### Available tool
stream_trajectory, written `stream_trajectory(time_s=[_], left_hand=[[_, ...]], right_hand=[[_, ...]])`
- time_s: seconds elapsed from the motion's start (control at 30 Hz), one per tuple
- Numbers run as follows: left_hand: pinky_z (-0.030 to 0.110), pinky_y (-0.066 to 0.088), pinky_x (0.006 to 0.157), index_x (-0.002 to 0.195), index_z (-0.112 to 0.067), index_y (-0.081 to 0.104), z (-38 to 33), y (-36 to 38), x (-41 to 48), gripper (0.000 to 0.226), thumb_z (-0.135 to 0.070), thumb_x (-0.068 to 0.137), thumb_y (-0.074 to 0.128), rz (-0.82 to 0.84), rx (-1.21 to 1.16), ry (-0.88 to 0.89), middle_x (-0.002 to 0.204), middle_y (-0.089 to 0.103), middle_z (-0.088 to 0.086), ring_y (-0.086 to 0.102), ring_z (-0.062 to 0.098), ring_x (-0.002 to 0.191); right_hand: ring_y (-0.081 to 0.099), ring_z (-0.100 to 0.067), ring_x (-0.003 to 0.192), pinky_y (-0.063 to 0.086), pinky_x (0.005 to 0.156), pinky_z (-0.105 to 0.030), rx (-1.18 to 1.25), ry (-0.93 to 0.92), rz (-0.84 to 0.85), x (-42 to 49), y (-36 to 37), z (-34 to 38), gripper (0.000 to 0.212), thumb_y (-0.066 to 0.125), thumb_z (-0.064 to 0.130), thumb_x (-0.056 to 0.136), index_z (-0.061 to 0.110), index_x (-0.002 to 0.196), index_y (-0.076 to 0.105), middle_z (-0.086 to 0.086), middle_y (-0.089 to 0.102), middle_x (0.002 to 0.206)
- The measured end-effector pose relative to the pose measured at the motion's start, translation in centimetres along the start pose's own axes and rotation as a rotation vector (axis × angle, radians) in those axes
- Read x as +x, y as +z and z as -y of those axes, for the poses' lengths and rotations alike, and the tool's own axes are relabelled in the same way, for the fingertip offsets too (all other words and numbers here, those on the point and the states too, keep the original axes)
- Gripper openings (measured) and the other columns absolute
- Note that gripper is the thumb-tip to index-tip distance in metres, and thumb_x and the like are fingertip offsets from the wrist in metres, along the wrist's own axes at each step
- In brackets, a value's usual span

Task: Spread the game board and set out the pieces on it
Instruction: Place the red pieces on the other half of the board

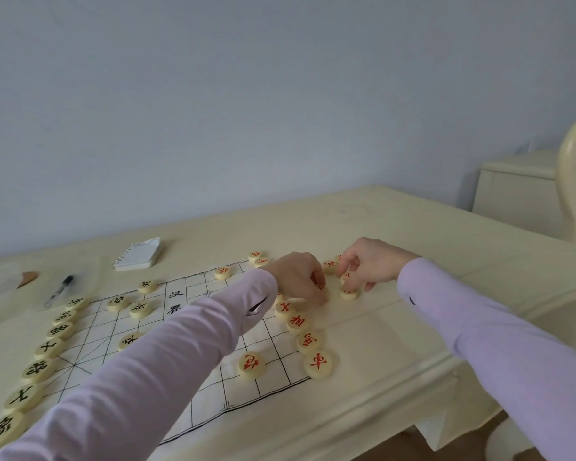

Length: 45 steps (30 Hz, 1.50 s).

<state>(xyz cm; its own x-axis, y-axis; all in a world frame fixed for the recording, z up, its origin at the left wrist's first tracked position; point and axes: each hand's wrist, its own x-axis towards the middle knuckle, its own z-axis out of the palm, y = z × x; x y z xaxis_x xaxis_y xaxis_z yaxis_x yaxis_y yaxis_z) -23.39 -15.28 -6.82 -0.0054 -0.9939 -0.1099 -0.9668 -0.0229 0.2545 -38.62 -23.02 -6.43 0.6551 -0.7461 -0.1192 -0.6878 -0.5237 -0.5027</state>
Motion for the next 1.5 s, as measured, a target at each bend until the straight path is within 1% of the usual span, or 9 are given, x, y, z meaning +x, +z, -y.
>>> stream_trajectory(time_s=[0.27,0.4,0.6,0.73,0.83,0.9,1.13,1.3,1.5], left_hand=[[0.029,0.05,0.089,0.112,-0.016,0.064,0.3,-0.6,-0.9,0.034,-0.028,0.081,0.068,-0.05,-0.031,-0.011,0.099,0.057,-0.006,0.056,0.014,0.095],[0.029,0.05,0.089,0.112,-0.016,0.064,0.3,-0.6,-1.2,0.034,-0.028,0.081,0.067,-0.062,-0.044,-0.015,0.1,0.057,-0.006,0.056,0.013,0.096],[0.022,0.046,0.072,0.113,-0.024,0.064,0.2,-1.0,-1.8,0.028,-0.028,0.085,0.063,-0.093,-0.109,0.014,0.098,0.057,-0.006,0.054,0.015,0.086],[0.027,0.05,0.073,0.105,-0.021,0.066,1.0,-1.4,-2.7,0.023,-0.027,0.084,0.062,-0.136,-0.162,-0.026,0.092,0.061,-0.003,0.057,0.013,0.074],[0.027,0.053,0.073,0.101,-0.016,0.065,2.1,-1.6,-3.7,0.02,-0.023,0.082,0.063,-0.159,-0.194,-0.07,0.09,0.07,0.002,0.059,0.009,0.06],[0.023,0.052,0.067,0.099,-0.016,0.065,3.0,-1.8,-4.7,0.019,-0.021,0.081,0.064,-0.165,-0.193,-0.084,0.094,0.071,0.004,0.059,0.005,0.055],[0.03,0.055,0.076,0.103,-0.022,0.065,6.2,-2.5,-9.0,0.025,-0.02,0.079,0.069,-0.149,-0.191,-0.114,0.097,0.066,-0.009,0.067,0.007,0.063],[0.036,0.058,0.079,0.097,-0.024,0.065,8.0,-2.4,-11.7,0.02,-0.019,0.078,0.07,-0.162,-0.295,-0.13,0.091,0.066,0.002,0.067,0.015,0.063],[0.026,0.054,0.077,0.098,-0.026,0.067,8.8,-2.5,-14.2,0.02,-0.02,0.079,0.071,-0.163,-0.286,-0.164,0.089,0.067,-0.007,0.067,0.009,0.062]], right_hand=[[0.065,-0.015,0.063,0.055,0.086,-0.038,-0.098,0.032,0.022,-0.4,0.4,0.8,0.031,0.075,0.025,0.076,0.025,0.106,0.066,-0.002,0.058,0.111],[0.064,-0.019,0.072,0.053,0.089,-0.035,-0.145,0.04,0.061,-1.0,0.6,1.3,0.044,0.08,0.025,0.072,0.024,0.113,0.065,0.0,0.055,0.107],[0.062,-0.018,0.068,0.053,0.076,-0.028,-0.2,0.034,-0.004,-0.7,1.3,1.3,0.032,0.072,0.013,0.076,0.014,0.107,0.068,-0.008,0.066,0.107],[0.066,-0.017,0.067,0.053,0.073,-0.024,0.072,0.031,-0.061,-0.3,0.8,1.5,0.028,0.072,0.014,0.079,0.006,0.105,0.066,-0.003,0.065,0.083],[0.068,-0.027,0.08,0.055,0.088,-0.031,0.471,0.016,-0.037,-0.7,0.6,2.4,0.029,0.07,0.005,0.082,-0.003,0.109,0.062,-0.008,0.063,0.083],[0.067,-0.024,0.077,0.057,0.08,-0.024,0.575,0.009,-0.003,-1.3,0.9,3.4,0.03,0.068,0.002,0.083,-0.006,0.11,0.06,-0.009,0.062,0.084],[0.066,-0.019,0.071,0.058,0.071,-0.021,0.649,-0.034,0.071,-2.4,2.7,7.1,0.034,0.069,-0.004,0.08,-0.007,0.113,0.061,-0.007,0.058,0.081],[0.066,-0.014,0.07,0.058,0.067,-0.019,0.638,-0.088,0.124,-2.8,3.9,9.2,0.031,0.069,-0.003,0.081,-0.003,0.111,0.063,-0.008,0.063,0.081],[0.067,-0.011,0.058,0.057,0.06,-0.016,0.541,-0.111,0.138,-2.9,5.2,11.3,0.022,0.069,0.005,0.083,0.004,0.105,0.066,-0.008,0.062,0.081]])
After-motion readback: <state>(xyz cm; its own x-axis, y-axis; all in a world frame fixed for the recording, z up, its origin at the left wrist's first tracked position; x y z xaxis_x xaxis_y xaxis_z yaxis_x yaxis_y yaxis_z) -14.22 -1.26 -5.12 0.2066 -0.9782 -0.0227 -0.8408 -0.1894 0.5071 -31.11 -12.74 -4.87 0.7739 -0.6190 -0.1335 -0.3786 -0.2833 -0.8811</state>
